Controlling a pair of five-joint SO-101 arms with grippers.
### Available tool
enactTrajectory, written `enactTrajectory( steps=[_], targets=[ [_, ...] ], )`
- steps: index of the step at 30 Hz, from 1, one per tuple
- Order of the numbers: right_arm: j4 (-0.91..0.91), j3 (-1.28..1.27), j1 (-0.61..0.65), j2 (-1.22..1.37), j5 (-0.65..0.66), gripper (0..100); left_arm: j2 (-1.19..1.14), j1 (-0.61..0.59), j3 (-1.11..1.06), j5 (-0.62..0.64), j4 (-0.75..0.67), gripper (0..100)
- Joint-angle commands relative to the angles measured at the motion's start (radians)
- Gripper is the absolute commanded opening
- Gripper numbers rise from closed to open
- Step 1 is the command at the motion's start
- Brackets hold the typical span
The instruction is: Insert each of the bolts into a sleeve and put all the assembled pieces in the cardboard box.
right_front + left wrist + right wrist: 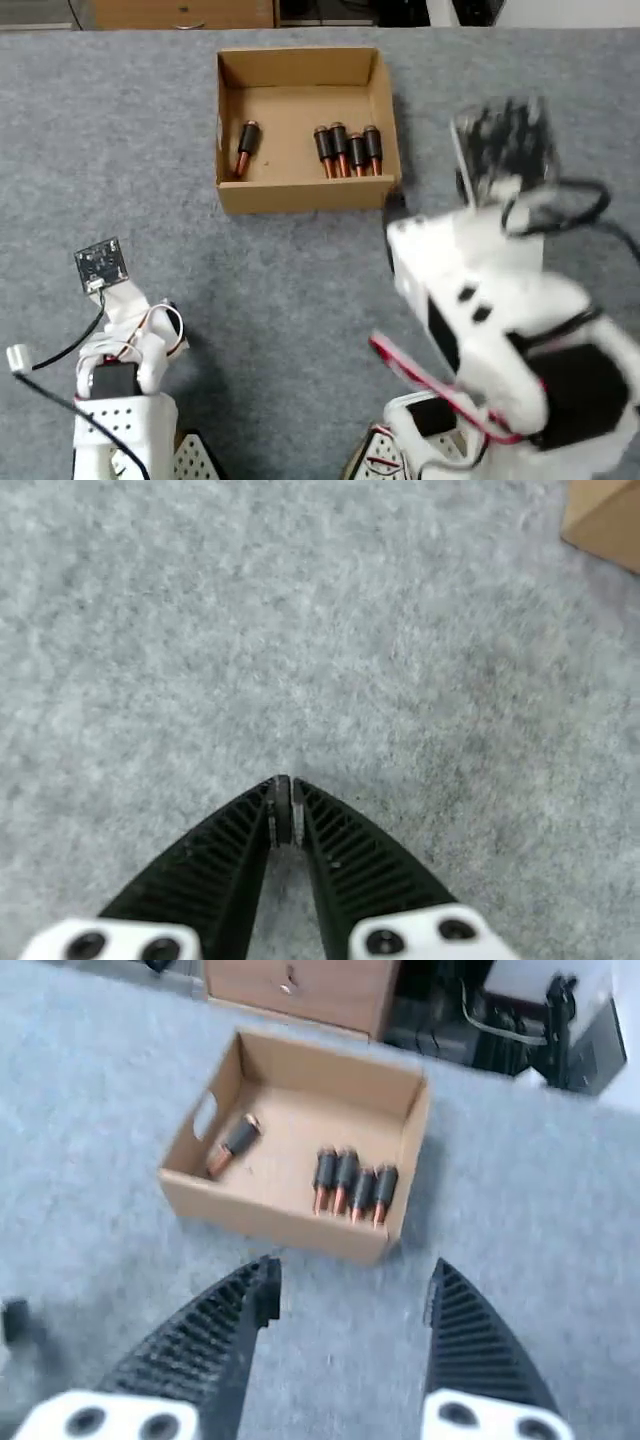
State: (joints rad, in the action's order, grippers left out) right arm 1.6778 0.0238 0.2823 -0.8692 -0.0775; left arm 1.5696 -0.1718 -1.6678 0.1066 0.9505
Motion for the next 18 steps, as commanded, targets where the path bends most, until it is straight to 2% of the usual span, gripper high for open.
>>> enactTrajectory(
  steps=[1, 4, 9, 14, 16, 18],
  targets=[
    [-0.206, -0.45, -0.045, -0.237, 0.012, 22.4, 0.188, -0.012, 0.1, -0.034, 0.181, 2],
    [-0.397, -0.759, -0.074, -0.398, 0.012, 22.4, 0.266, -0.012, 0.132, -0.06, 0.235, 2],
    [-0.666, -1.207, -0.079, -0.608, 0.012, 22.4, 0.242, -0.014, 0.072, -0.061, 0.172, 2],
    [-0.825, -1.527, -0.076, -0.768, 0.012, 21.8, 0.257, -0.008, -0.018, -0.064, 0.078, 2],
    [-0.813, -1.604, -0.074, -0.832, 0.035, 15.5, 0.254, -0.005, -0.023, -0.064, 0.074, 2],
    [-0.796, -1.673, -0.074, -0.897, 0.084, 3.3, 0.254, -0.003, -0.021, -0.064, 0.074, 2]
  ],
)
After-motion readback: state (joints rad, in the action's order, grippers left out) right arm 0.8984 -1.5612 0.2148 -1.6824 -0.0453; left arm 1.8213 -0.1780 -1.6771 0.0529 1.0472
